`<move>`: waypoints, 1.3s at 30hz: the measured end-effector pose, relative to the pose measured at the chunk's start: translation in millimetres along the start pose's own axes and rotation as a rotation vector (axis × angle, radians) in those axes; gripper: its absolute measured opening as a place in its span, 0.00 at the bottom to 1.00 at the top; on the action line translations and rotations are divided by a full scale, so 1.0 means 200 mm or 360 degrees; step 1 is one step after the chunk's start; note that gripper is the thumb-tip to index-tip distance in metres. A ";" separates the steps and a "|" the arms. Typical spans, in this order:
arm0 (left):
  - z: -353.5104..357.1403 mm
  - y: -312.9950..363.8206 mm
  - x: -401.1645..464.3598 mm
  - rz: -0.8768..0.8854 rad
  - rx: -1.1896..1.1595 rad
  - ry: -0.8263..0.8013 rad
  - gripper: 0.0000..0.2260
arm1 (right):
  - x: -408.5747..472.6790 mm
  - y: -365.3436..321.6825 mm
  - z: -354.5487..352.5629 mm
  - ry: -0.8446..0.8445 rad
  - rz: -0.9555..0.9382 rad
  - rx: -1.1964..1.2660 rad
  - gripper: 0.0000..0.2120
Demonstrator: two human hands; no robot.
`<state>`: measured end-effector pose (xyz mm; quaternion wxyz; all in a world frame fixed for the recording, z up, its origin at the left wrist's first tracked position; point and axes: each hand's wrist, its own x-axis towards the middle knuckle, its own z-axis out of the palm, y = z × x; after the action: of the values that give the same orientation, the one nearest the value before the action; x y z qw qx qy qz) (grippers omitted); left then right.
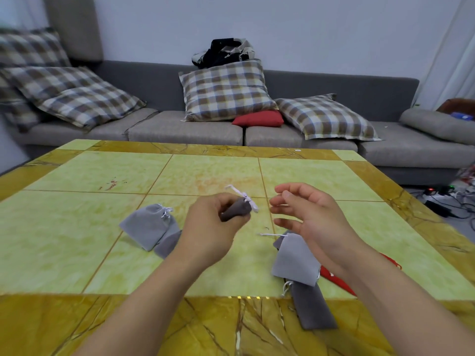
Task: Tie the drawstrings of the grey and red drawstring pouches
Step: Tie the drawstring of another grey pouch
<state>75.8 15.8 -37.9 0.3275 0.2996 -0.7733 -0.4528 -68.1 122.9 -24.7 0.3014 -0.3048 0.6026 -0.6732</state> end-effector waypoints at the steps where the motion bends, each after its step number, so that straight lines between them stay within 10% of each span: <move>1: -0.04 -0.04 0.03 0.0034 0.0213 0.0027 0.05 | 0.01 0.01 -0.01 0.0006 0.0065 -0.0081 0.07; 6: -0.27 -0.18 0.12 -0.0188 0.1384 0.0172 0.07 | 0.10 0.13 -0.09 -0.0076 -0.0043 -0.1205 0.04; 11: -0.30 -0.28 0.16 -0.0661 0.1876 -0.0149 0.10 | 0.13 0.16 -0.18 -0.0409 0.0183 -0.2329 0.32; 14: -0.29 -0.27 0.16 -0.0659 0.1915 -0.0213 0.14 | 0.14 0.17 -0.22 -0.0427 0.0297 -0.2325 0.38; 17: -0.25 -0.22 0.14 -0.0498 0.1898 -0.0197 0.24 | 0.16 0.18 -0.23 -0.0403 0.0268 -0.2270 0.24; 22: 0.05 -0.09 0.00 0.0146 0.0955 -0.0258 0.34 | 0.19 0.15 -0.27 -0.0357 0.0019 -0.1644 0.04; 25: 0.18 -0.09 -0.02 0.0011 0.0680 -0.0552 0.40 | 0.15 0.11 -0.23 -0.0390 -0.0003 -0.0878 0.02; 28: 0.17 -0.14 0.03 -0.0298 0.0212 -0.0439 0.24 | 0.14 0.12 -0.18 -0.0363 0.0050 -0.0541 0.08; 31: 0.12 -0.19 0.09 -0.0364 0.0500 -0.0187 0.23 | 0.17 0.15 -0.21 -0.0089 -0.0098 -0.1171 0.13; 36: 0.08 -0.21 0.10 -0.0618 0.0817 -0.0413 0.36 | 0.11 0.16 -0.24 -0.1068 0.0420 -0.2162 0.18; 39: 0.13 -0.23 0.07 -0.0587 0.0920 -0.0674 0.34 | 0.11 0.17 -0.20 -0.1133 0.0373 -0.2275 0.10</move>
<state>54.9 -0.5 -85.4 -0.0235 0.4133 -0.8523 -0.3197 -112.2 127.8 -61.1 0.2761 -0.5548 0.7833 0.0485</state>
